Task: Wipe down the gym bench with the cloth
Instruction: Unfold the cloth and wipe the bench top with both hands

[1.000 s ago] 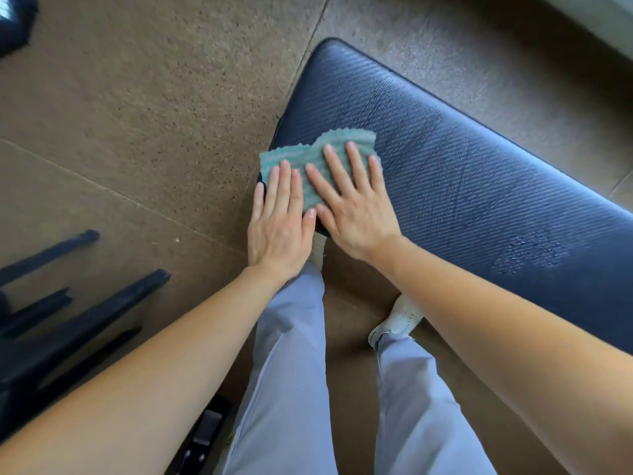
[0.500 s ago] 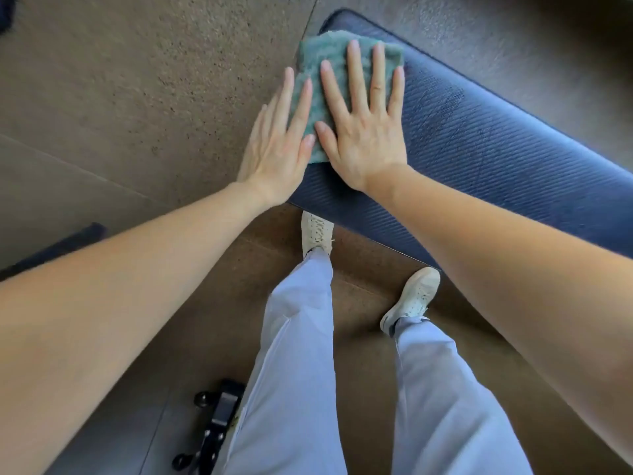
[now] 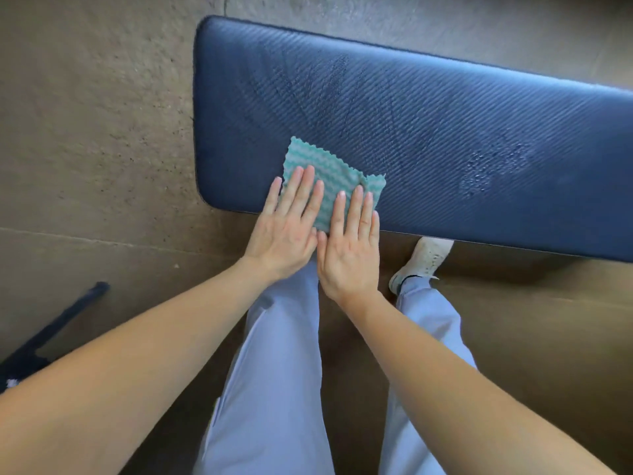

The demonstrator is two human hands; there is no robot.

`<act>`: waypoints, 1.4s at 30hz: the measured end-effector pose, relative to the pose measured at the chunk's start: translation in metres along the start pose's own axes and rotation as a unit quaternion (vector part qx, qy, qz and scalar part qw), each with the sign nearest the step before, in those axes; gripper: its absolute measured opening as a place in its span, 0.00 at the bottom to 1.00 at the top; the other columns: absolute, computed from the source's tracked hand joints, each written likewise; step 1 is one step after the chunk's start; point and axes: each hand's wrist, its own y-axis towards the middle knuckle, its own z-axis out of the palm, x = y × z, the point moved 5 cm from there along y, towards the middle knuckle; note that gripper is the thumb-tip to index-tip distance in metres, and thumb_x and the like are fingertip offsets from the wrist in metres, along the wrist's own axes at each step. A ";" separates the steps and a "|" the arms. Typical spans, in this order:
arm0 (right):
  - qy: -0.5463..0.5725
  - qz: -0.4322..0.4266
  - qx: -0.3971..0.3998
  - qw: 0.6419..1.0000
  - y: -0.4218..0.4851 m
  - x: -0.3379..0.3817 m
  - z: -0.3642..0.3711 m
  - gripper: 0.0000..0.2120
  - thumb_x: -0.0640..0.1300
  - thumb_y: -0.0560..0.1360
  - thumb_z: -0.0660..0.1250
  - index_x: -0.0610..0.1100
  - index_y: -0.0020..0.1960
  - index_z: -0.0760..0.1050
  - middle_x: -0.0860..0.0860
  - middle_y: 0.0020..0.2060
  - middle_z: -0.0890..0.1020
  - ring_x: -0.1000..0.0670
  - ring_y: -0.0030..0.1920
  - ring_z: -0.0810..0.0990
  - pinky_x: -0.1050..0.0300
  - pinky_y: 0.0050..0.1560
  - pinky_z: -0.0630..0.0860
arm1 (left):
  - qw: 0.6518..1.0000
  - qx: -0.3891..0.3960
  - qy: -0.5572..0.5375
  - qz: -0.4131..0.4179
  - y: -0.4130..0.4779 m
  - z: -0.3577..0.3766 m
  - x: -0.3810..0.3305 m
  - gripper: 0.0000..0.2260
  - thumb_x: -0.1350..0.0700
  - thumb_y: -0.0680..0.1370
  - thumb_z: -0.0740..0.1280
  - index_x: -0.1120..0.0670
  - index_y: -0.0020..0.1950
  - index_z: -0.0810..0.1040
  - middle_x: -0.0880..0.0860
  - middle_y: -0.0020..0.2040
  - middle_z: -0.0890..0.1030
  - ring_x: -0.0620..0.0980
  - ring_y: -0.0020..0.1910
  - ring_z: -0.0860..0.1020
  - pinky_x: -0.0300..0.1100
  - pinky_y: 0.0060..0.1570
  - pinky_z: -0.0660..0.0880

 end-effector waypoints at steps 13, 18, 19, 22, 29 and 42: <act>-0.053 0.075 -0.101 0.991 0.117 -0.190 -0.106 0.35 0.61 0.84 0.42 0.39 0.83 0.43 0.37 0.82 0.46 0.37 0.82 0.45 0.41 0.82 0.44 | 0.991 -0.071 0.069 0.085 0.206 -0.076 -0.095 0.30 0.44 0.86 0.45 0.58 0.84 0.48 0.62 0.84 0.48 0.59 0.84 0.47 0.67 0.79 0.48; -0.056 0.058 -0.108 0.991 0.113 -0.216 -0.111 0.34 0.61 0.84 0.41 0.43 0.83 0.43 0.40 0.83 0.46 0.40 0.83 0.44 0.38 0.81 0.45 | 0.993 -0.083 0.066 0.056 0.215 -0.071 -0.118 0.31 0.43 0.86 0.45 0.59 0.84 0.48 0.63 0.84 0.50 0.61 0.83 0.49 0.68 0.78 0.48; -0.055 0.057 -0.107 0.991 0.105 -0.218 -0.107 0.34 0.61 0.84 0.41 0.43 0.84 0.42 0.40 0.83 0.46 0.40 0.83 0.44 0.37 0.81 0.45 | 0.992 -0.083 0.070 0.059 0.208 -0.068 -0.123 0.31 0.43 0.86 0.45 0.59 0.84 0.48 0.63 0.84 0.50 0.62 0.83 0.49 0.67 0.79 0.48; -0.050 0.060 -0.098 0.992 0.069 -0.222 -0.085 0.34 0.62 0.85 0.43 0.43 0.83 0.42 0.39 0.83 0.46 0.38 0.82 0.44 0.37 0.81 0.46 | 0.992 -0.062 0.072 0.081 0.179 -0.049 -0.140 0.32 0.43 0.86 0.47 0.60 0.84 0.47 0.64 0.84 0.49 0.63 0.83 0.48 0.66 0.79 0.49; 0.007 0.126 -0.053 0.991 -0.035 -0.219 -0.024 0.37 0.59 0.84 0.51 0.42 0.83 0.41 0.38 0.82 0.44 0.37 0.82 0.42 0.38 0.81 0.47 | 0.989 0.016 0.046 0.142 0.095 -0.004 -0.186 0.34 0.46 0.84 0.56 0.60 0.84 0.49 0.64 0.84 0.46 0.64 0.83 0.45 0.65 0.79 0.46; 0.130 0.170 -0.109 0.971 0.006 -0.240 -0.042 0.33 0.53 0.85 0.50 0.38 0.83 0.43 0.41 0.83 0.45 0.42 0.83 0.41 0.45 0.82 0.40 | 0.977 -0.007 0.101 0.186 0.151 -0.021 -0.202 0.28 0.48 0.87 0.49 0.59 0.84 0.50 0.63 0.84 0.49 0.60 0.84 0.47 0.59 0.81 0.50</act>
